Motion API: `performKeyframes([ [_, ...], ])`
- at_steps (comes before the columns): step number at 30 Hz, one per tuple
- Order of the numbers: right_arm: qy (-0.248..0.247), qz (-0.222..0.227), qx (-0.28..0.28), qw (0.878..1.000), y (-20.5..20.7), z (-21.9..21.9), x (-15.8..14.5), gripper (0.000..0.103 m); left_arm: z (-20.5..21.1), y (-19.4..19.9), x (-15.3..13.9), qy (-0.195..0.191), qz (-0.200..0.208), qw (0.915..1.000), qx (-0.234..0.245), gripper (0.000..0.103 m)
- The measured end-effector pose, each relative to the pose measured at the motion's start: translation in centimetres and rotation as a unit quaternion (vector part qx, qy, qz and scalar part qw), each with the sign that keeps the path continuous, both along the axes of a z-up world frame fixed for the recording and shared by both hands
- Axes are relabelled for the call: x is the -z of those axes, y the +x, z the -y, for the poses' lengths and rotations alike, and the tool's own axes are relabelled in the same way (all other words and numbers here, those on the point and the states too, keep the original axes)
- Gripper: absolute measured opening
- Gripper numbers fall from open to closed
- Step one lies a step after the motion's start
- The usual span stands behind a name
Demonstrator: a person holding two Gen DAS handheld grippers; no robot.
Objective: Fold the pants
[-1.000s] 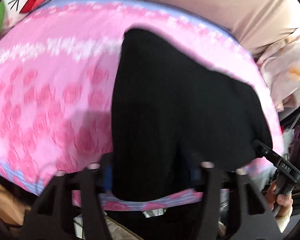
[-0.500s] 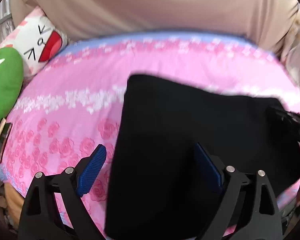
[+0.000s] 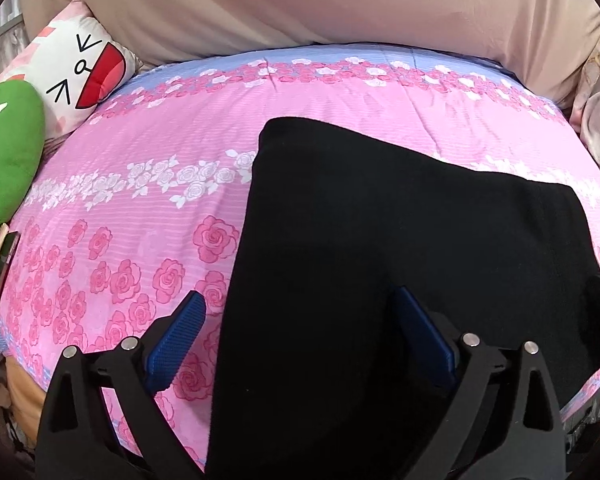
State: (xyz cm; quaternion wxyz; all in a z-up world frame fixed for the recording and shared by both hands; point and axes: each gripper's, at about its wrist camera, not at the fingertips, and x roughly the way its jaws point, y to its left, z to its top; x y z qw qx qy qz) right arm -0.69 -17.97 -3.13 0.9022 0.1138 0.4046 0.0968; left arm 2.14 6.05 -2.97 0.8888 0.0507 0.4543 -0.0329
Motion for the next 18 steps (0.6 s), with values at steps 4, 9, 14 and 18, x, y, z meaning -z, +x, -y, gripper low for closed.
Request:
performKeyframes([
  [4,-0.038,-0.028,-0.005,0.999,-0.6,-0.3,1.6,0.002,0.0,0.0,0.0,-0.001,-0.001,1.0000,-0.004,0.095],
  [9,0.012,-0.016,0.011,1.000,-2.4,1.4,0.5,0.006,-0.7,-1.8,-1.6,-0.006,0.007,1.0000,0.005,0.095],
  [14,0.024,-0.023,0.045,0.998,-4.2,3.8,0.3,0.074,-4.5,-3.7,-2.3,-0.105,-0.029,0.9938,0.024,0.098],
  [18,0.088,-0.051,0.044,0.994,-4.1,5.0,2.3,0.074,-6.3,-3.6,-0.2,-0.195,-0.085,0.9764,0.036,0.098],
])
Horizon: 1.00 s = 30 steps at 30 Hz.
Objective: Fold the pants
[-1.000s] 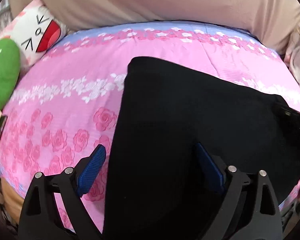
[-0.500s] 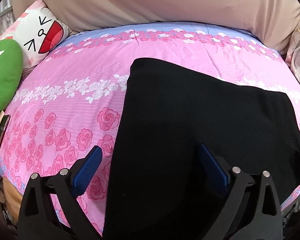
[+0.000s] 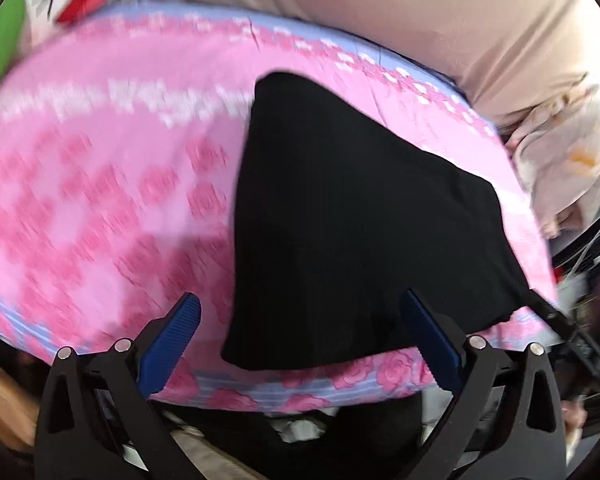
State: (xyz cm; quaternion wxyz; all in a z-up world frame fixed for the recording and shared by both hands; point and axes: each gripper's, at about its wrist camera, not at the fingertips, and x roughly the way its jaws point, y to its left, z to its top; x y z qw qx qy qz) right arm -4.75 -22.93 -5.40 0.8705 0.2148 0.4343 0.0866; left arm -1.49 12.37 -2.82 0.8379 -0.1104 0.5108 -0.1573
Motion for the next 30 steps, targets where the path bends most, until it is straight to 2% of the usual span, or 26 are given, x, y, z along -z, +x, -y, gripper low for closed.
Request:
performKeyframes([
  [4,0.058,-0.037,-0.016,0.997,1.2,0.0,2.3,0.075,0.1,0.7,2.1,-0.031,-0.031,0.9990,0.000,0.098],
  [9,0.110,-0.042,-0.020,0.993,1.8,-0.1,3.3,0.086,1.4,1.5,2.3,-0.023,-0.021,0.9995,0.008,0.098],
  [12,0.110,-0.042,-0.021,0.993,2.6,-0.6,3.3,0.087,2.5,2.4,2.5,-0.017,-0.018,0.9995,0.021,0.098],
  [18,0.110,-0.028,-0.020,0.993,4.5,-1.4,3.5,0.087,4.2,3.8,2.7,0.011,-0.014,0.9998,0.008,0.098],
  [20,0.090,-0.022,-0.012,0.996,4.8,-1.7,3.3,0.075,5.0,4.0,2.7,0.035,-0.009,0.9993,0.014,0.098],
  [21,0.076,-0.020,-0.012,0.997,4.9,-1.9,3.2,0.062,5.3,3.9,2.5,0.046,-0.004,0.9988,0.016,0.095],
  [22,0.082,-0.016,-0.012,0.996,4.8,-2.0,3.2,0.054,5.5,3.6,2.2,0.053,0.002,0.9984,0.016,0.089],
  [23,0.085,-0.012,-0.010,0.996,4.8,-1.9,3.1,0.051,5.7,3.4,2.0,0.063,0.010,0.9979,0.015,0.085],
  [24,0.081,-0.007,-0.011,0.997,4.7,-2.0,2.9,0.047,5.7,3.4,1.8,0.068,0.015,0.9974,0.015,0.076],
  [25,0.073,-0.003,-0.010,0.997,4.6,-2.1,2.6,0.045,5.6,3.2,1.4,0.075,0.022,0.9969,0.011,0.063],
  [27,0.059,0.004,-0.011,0.998,4.4,-2.5,2.1,0.043,5.2,2.8,0.7,0.076,0.033,0.9964,0.013,0.050],
  [28,0.052,0.008,-0.010,0.999,4.4,-2.6,1.8,0.042,5.4,2.8,0.5,0.077,0.037,0.9962,0.019,0.044],
  [30,0.041,0.018,-0.012,0.999,4.2,-3.0,1.1,0.041,5.2,2.4,0.2,0.080,0.044,0.9955,0.026,0.039],
])
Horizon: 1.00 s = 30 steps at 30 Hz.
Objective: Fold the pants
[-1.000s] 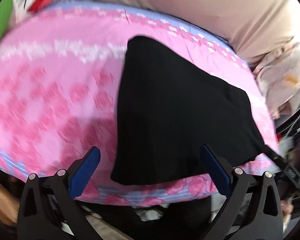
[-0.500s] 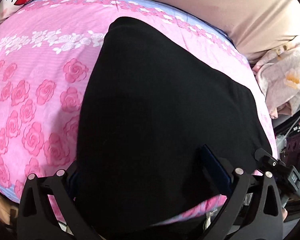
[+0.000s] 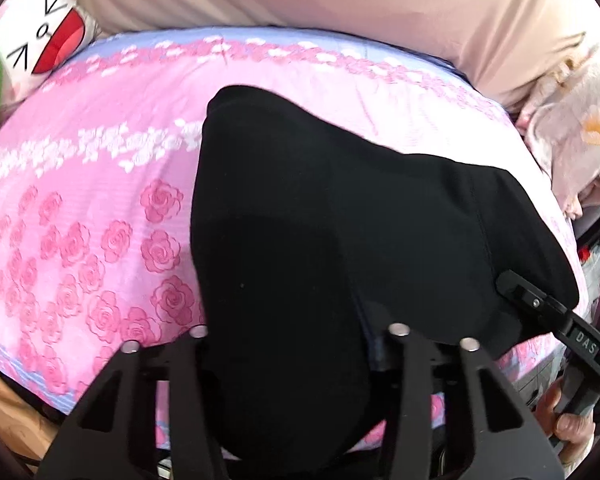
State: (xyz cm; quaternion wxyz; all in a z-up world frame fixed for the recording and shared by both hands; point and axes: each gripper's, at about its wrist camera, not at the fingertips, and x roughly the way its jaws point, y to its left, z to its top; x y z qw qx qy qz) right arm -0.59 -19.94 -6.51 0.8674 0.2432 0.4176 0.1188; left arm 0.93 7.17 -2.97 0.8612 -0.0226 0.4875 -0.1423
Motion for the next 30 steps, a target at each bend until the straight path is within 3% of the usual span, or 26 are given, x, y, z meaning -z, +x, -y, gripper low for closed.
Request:
performKeyframes([
  [8,-0.013,0.004,-0.011,1.000,-1.6,0.6,-1.2,0.041,-1.2,-1.4,-0.3,-0.011,-0.013,0.9998,0.007,0.039],
  [11,0.003,-0.024,0.000,1.000,-1.1,1.3,1.1,0.046,-0.7,-0.9,0.7,0.007,-0.017,0.9998,-0.003,0.057],
  [13,0.029,-0.029,-0.001,0.999,-1.0,2.2,1.9,0.055,-0.5,-0.4,1.5,0.013,-0.026,0.9995,-0.010,0.083],
  [14,0.038,-0.032,0.001,0.999,-0.9,2.5,2.1,0.057,-0.4,-0.1,2.0,0.014,-0.032,0.9993,-0.015,0.090],
  [15,0.044,-0.035,-0.002,0.998,-0.8,2.6,2.3,0.058,-0.6,0.2,2.5,0.013,-0.037,0.9990,-0.021,0.095],
  [17,0.049,-0.036,-0.004,0.998,-0.7,2.4,2.5,0.061,-1.2,0.8,3.3,-0.023,-0.056,0.9978,-0.028,0.096],
  [18,0.053,-0.036,-0.004,0.998,-0.7,2.4,2.5,0.061,-1.4,1.1,3.6,-0.035,-0.063,0.9970,-0.028,0.095],
  [20,0.054,-0.032,-0.003,0.998,-0.7,2.2,2.6,0.060,-1.9,1.2,3.3,-0.059,-0.064,0.9958,-0.029,0.082],
  [22,0.045,-0.023,-0.003,0.999,-0.8,2.0,2.4,0.046,-2.1,0.8,2.5,-0.068,-0.056,0.9956,-0.032,0.054],
  [24,0.021,-0.005,-0.005,1.000,-1.1,1.2,1.2,0.041,-2.2,0.4,1.3,-0.073,-0.047,0.9958,-0.030,0.039],
  [30,-0.022,0.049,-0.019,0.998,-2.2,-0.5,-3.0,0.039,-0.9,-1.8,-3.1,-0.042,0.012,0.9990,-0.011,0.033],
])
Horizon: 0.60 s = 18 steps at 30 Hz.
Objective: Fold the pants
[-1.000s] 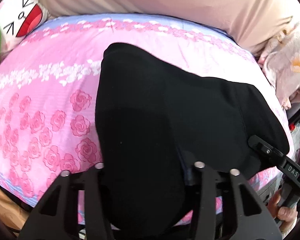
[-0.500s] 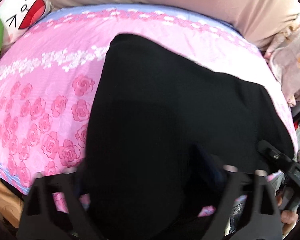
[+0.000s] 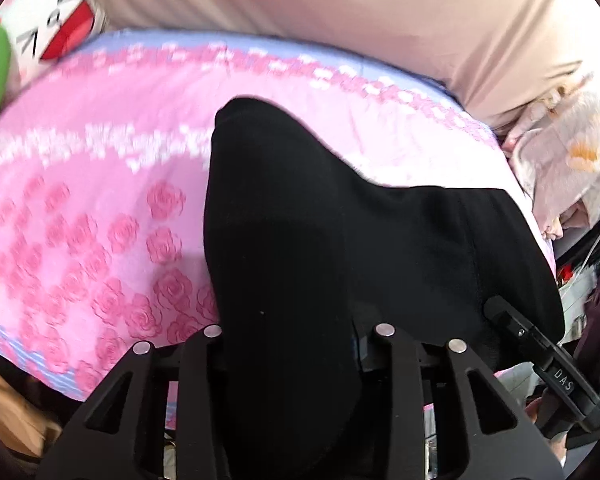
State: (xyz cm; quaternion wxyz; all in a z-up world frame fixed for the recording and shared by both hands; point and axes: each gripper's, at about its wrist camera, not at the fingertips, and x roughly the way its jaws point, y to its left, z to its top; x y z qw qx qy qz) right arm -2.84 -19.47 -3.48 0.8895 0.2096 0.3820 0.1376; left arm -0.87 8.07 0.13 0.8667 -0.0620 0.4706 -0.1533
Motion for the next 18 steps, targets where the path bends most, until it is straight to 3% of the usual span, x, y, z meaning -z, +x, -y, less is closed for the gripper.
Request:
performKeyframes([
  [7,-0.010,0.055,-0.005,0.998,-1.9,0.2,-3.8,0.038,1.4,-2.7,-4.9,0.034,0.078,0.9963,0.013,0.033],
  [18,-0.023,0.128,0.001,0.992,-3.4,0.6,-8.9,0.038,1.9,-4.3,-9.7,0.033,0.149,0.9882,0.017,0.033],
])
